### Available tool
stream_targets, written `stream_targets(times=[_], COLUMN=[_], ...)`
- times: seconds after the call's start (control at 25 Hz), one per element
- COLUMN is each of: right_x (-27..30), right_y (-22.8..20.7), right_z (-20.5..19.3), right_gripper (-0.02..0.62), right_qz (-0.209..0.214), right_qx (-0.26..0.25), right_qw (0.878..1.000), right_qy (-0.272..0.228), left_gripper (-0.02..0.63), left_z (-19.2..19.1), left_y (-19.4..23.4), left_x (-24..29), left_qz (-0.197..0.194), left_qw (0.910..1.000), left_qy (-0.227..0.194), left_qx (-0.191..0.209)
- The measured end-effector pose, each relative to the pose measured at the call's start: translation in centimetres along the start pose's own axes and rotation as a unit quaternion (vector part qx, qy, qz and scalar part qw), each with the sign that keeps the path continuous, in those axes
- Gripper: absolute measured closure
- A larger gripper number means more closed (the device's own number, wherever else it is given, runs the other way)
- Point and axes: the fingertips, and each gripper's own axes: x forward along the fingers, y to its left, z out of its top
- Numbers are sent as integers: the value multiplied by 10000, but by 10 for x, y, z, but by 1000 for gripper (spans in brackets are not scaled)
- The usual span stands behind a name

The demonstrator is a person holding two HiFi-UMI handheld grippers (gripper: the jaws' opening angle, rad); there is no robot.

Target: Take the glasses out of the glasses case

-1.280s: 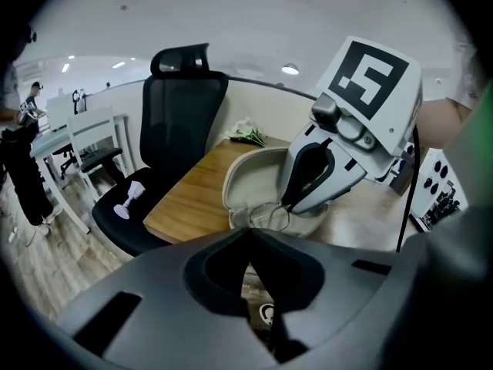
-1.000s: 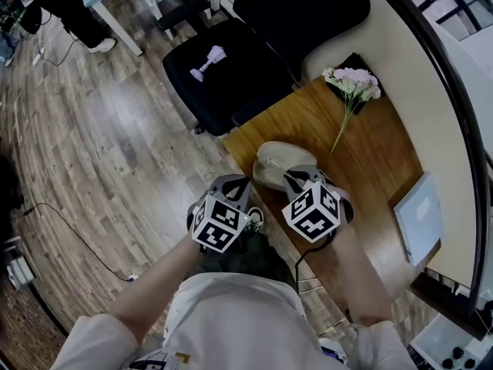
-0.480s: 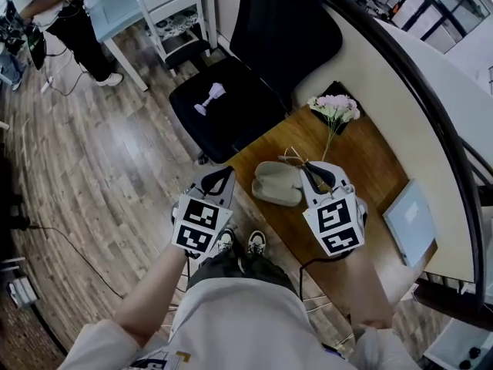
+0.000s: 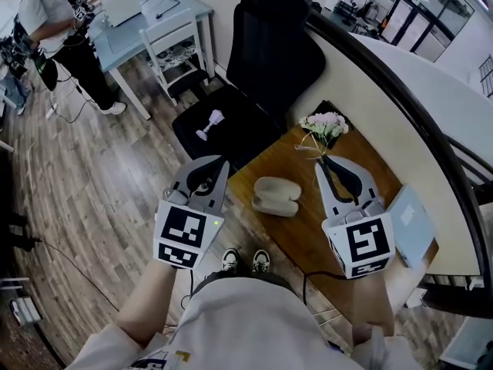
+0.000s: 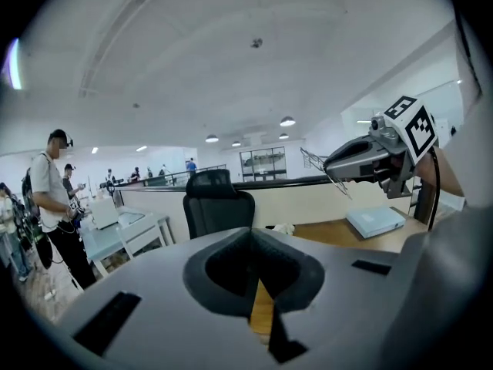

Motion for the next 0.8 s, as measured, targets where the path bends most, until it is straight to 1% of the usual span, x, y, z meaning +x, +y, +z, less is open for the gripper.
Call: stream_targets(times=[0.24,0.4,0.52,0.6,0.72,0.8], right_x=[-36,-58,-77,-86,-93,-94], right_y=[-6,-12,-15,-13,-7,-3], right_z=[52,73,81,82,81,76], right_gripper=[558,558,558,560,560,560], right_qz=[-328,-526,-620,-651,-633,-552], right_qx=[2,259,627,763,813,890], right_qw=[9974,9924,9865,9836,9824,9830], right_qy=[-644,-1080,-1382,-1500,-1556,-1505], left_gripper=[603,603,603,603,603,603], left_z=[47,69,81,84,84,84], left_y=[5,6,4,4,6,7], left_x=[-27,-44,-57,-65,-73,-79], left_qz=[104,194,201,215,267,347], left_qw=[9983,9960,9946,9940,9934,9928], left_qy=[-534,-792,-955,-998,-1048,-1108], left_qx=[202,355,362,385,380,296])
